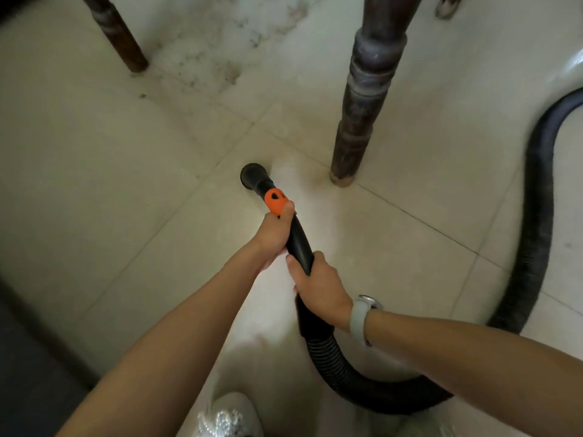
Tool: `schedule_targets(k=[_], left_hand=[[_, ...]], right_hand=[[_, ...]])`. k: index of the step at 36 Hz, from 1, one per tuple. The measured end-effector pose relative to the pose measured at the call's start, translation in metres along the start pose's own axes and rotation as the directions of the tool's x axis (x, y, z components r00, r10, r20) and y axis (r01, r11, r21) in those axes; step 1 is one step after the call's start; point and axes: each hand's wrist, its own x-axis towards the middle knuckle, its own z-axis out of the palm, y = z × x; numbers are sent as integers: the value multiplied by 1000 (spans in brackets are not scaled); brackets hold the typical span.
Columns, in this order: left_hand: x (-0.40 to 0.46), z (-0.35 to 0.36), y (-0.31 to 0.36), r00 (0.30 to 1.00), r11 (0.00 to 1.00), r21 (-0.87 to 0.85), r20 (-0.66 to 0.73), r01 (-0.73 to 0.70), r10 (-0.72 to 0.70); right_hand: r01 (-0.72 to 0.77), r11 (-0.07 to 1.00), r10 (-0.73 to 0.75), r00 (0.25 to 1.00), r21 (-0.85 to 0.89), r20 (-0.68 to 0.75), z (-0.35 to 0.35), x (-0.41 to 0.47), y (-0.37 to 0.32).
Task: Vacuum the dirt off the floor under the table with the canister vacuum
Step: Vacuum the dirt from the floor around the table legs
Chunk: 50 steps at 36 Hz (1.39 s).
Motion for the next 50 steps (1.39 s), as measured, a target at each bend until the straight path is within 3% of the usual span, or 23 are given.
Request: schedule_targets(k=[6, 18, 22, 31, 38, 45, 50], left_hand=[[17, -9, 20, 998, 999, 14, -45, -37, 38], [-6, -51, -15, 976, 990, -133, -216, -41, 11], [0, -61, -11, 970, 984, -175, -245, -30, -14], [30, -100, 21, 973, 971, -229, -232, -61, 7], [39, -115, 31, 985, 975, -222, -175, -33, -6], [-1, -110, -14, 996, 989, -140, -82, -39, 27], [-24, -107, -48, 998, 978, -204, -51, -32, 22]], right_hand=[[44, 997, -44, 999, 67, -4, 6, 30, -16], [156, 988, -142, 936, -20, 322, 24, 19, -25], [170, 982, -141, 947, -78, 290, 28, 26, -35], [184, 963, -156, 977, -199, 144, 59, 56, -80], [185, 972, -153, 967, -146, 205, 60, 68, -90], [160, 985, -128, 926, -64, 356, 69, 36, -47], [171, 982, -124, 903, -79, 411, 75, 10, -20]])
